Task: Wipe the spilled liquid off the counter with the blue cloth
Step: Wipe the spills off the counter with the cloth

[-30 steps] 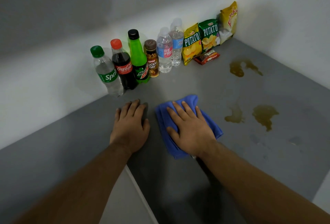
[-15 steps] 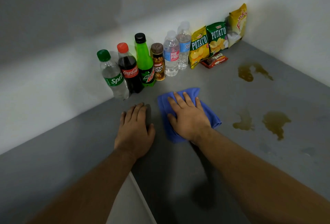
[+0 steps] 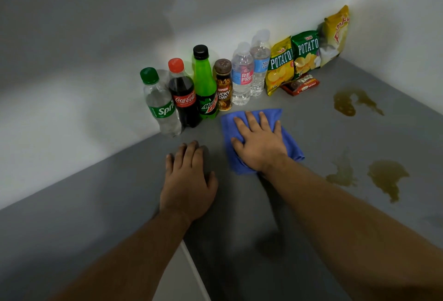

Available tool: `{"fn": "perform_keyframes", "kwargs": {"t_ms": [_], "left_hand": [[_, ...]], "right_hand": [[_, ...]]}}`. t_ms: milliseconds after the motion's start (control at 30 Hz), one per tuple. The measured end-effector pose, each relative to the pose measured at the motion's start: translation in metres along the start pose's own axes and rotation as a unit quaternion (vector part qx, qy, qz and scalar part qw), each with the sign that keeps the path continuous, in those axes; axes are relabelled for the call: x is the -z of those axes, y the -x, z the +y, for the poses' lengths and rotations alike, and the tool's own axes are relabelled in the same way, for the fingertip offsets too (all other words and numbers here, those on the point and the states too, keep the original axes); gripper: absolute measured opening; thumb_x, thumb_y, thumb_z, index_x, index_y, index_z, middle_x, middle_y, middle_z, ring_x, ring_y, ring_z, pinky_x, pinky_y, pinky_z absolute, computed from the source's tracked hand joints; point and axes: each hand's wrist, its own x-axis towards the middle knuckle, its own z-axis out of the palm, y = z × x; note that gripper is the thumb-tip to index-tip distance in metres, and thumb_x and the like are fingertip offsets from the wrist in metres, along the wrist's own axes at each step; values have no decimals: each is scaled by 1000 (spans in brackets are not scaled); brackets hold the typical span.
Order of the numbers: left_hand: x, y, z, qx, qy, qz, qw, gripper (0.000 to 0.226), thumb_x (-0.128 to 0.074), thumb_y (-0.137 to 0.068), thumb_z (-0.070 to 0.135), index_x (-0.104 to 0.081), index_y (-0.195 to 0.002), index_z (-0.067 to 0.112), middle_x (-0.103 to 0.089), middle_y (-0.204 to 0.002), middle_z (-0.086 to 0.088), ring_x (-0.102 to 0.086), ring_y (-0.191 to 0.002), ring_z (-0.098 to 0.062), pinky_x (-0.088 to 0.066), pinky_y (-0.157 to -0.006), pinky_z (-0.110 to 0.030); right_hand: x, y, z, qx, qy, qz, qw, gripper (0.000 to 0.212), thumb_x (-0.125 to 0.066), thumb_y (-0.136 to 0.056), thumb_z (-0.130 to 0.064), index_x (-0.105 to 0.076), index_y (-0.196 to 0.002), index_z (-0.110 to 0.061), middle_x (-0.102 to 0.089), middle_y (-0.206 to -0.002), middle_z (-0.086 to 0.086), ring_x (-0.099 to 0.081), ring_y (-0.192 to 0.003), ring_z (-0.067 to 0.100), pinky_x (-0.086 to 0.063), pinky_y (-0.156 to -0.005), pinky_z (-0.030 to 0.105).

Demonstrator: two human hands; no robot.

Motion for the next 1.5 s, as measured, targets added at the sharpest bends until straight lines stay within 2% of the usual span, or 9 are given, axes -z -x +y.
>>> {"fn": "perform_keyframes", "kwargs": {"t_ms": [100, 233, 367, 533, 733, 867, 1100, 1267, 1500], "left_hand": [[1, 0, 1, 1, 3, 0, 1000, 70, -43, -94, 47, -29, -157, 18, -25, -167, -3, -15, -156, -24, -11, -127, -53], [3, 0, 1, 0, 9, 1, 1000, 69, -43, -95, 45, -30, -157, 17, -25, -167, -3, -15, -156, -25, -11, -127, -53], [3, 0, 2, -1, 8, -3, 1000, 69, -39, -96, 48, -28, -157, 19, -23, -168, -3, -12, -157, -24, -11, -127, -53], [1, 0, 1, 0, -1, -8, 1000, 70, -41, -96, 48, -27, -157, 18, -22, -168, -4, -12, -157, -25, -11, -127, -54], [5, 2, 5, 3, 7, -9, 1000, 67, -47, -96, 42, -31, -156, 14, -25, -167, -6, -14, -156, -28, -10, -127, -55], [8, 4, 6, -1, 13, -13, 1000, 67, -49, -98, 40, -31, -156, 13, -25, -167, -7, -15, -156, -30, -9, -127, -55], [9, 7, 12, -1, -18, -6, 1000, 66, -48, -98, 41, -32, -155, 12, -25, -167, -9, -18, -155, -32, -10, -126, -56], [11, 11, 18, -26, -39, 13, 999, 59, -49, -98, 36, -40, -150, 9, -35, -162, -13, -30, -148, -37, -20, -123, -58], [17, 24, 34, -49, -21, 13, 998, 51, -53, -99, 31, -49, -143, 5, -43, -155, -18, -41, -140, -40, -32, -117, -53]], "right_hand": [[-3, 17, -11, 68, -3, 9, 998, 67, -18, -102, -61, -7, -164, -36, -3, -174, -4, 1, -160, 29, 1, -126, 61], [-10, 51, 15, 152, -13, 14, 988, 66, -16, -101, -62, -11, -164, -39, -7, -173, -14, -1, -159, 18, -1, -128, 53], [-6, 40, 38, 97, -7, 19, 995, 65, -15, -103, -62, -7, -164, -41, -6, -173, -14, 0, -160, 17, -2, -128, 54], [-4, 13, 0, 8, -7, 13, 1000, 67, -19, -105, -59, -8, -165, -32, -1, -174, -3, 4, -159, 29, 0, -125, 62], [-13, 73, -9, 56, -23, 24, 998, 70, -15, -102, -62, -10, -165, -31, -3, -174, -5, 3, -160, 26, 1, -127, 57], [-24, 129, 15, 74, -29, 37, 996, 68, -18, -102, -64, -12, -164, -36, -7, -173, -10, -1, -160, 20, 0, -128, 52], [-16, 117, 24, -2, -22, 28, 999, 70, -22, -103, -64, -13, -165, -33, -5, -174, -5, 0, -159, 27, -2, -126, 61], [-20, 147, 5, 5, -35, 36, 999, 71, -26, -103, -61, -15, -165, -29, -7, -174, -2, 0, -159, 29, -1, -126, 59], [-41, 248, 21, 35, -54, 59, 996, 67, -31, -103, -62, -17, -164, -37, -15, -172, -10, -4, -160, 21, -2, -128, 53]]}}
